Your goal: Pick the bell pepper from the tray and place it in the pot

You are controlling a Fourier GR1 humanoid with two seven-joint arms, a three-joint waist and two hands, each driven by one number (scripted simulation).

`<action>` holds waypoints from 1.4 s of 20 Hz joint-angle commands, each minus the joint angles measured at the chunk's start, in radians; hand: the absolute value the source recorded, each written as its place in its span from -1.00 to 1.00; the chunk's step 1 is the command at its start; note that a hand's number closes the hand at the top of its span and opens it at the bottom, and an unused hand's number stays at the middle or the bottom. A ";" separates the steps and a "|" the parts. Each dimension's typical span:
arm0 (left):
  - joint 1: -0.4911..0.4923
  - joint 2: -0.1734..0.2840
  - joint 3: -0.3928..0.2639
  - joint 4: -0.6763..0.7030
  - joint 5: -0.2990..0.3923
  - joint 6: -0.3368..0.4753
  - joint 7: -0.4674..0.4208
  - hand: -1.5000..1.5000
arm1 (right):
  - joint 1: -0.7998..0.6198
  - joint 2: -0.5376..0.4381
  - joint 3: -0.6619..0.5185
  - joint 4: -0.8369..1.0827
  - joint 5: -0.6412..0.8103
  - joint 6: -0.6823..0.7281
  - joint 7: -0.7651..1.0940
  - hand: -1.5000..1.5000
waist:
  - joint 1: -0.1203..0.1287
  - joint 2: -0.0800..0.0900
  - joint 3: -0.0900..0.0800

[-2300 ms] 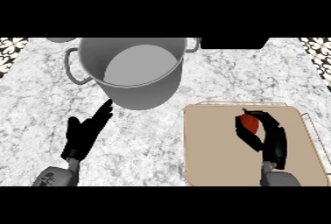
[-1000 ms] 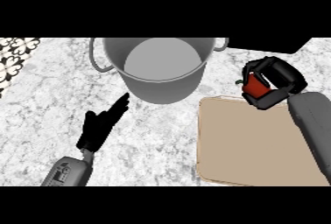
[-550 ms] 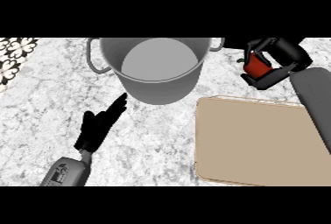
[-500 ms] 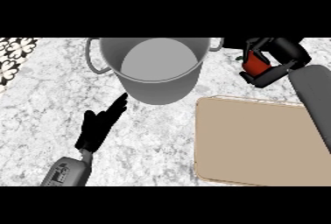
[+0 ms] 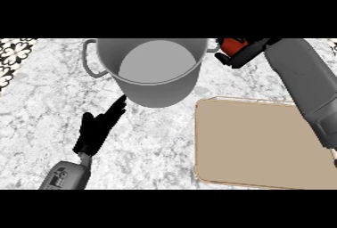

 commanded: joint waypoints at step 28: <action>-0.030 -0.037 -0.020 0.000 -0.031 -0.014 0.011 0.00 | -0.285 0.368 0.401 0.328 0.486 -0.102 0.505 -1.00 | 0.045 0.006 -0.005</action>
